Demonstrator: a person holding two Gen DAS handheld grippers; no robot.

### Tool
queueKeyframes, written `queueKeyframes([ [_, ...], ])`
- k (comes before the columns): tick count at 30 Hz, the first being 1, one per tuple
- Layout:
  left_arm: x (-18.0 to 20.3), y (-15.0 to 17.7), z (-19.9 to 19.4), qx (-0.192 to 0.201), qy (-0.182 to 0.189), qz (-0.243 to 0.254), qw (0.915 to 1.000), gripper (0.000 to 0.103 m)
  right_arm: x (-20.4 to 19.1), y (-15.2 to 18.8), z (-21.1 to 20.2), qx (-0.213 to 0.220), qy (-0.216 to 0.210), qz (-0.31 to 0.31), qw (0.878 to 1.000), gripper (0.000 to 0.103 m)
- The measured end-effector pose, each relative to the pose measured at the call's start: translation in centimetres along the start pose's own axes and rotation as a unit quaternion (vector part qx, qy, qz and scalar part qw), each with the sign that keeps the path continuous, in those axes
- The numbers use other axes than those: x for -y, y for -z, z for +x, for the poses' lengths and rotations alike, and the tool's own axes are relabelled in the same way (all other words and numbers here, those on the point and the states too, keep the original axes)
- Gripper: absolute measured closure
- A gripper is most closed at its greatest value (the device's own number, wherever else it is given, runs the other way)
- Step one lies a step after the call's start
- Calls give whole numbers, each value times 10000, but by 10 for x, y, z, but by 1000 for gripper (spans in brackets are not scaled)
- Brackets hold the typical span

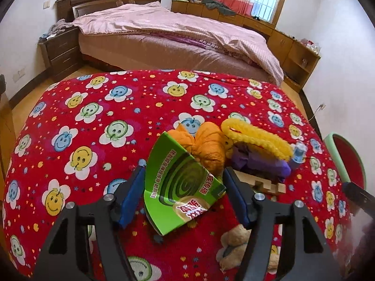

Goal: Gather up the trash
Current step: 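Grasp the green mosquito-coil box with the left tool, then grasp the blue plastic tube with the right tool while the left tool holds the green box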

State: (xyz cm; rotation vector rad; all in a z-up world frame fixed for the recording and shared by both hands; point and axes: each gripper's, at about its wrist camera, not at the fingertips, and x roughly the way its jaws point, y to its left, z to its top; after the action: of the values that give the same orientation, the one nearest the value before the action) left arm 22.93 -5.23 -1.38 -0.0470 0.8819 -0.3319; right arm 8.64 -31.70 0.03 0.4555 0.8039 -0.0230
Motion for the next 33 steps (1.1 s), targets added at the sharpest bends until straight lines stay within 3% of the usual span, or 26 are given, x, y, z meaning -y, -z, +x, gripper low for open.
queueKeyframes([
  [9, -12, 5, -18, 157, -447, -393, 9981, 35, -14, -14, 21, -70, -38, -304, 9995, 25],
  [14, -20, 11, -16, 160, -443, -597, 9971, 35, -27, -21, 45, -311, -29, -845, 9959, 14],
  [19, -19, 12, -17, 185, -407, -577, 9973, 35, -33, -25, 71, -544, 98, -1198, 9913, 14],
  [25, -17, 12, -16, 173, -368, -557, 9976, 35, -43, -31, 92, -533, 281, -1647, 9845, 13],
  [33, -16, 13, -13, 152, -349, -548, 9978, 35, -47, -41, 107, -449, 121, -1600, 9860, 13],
])
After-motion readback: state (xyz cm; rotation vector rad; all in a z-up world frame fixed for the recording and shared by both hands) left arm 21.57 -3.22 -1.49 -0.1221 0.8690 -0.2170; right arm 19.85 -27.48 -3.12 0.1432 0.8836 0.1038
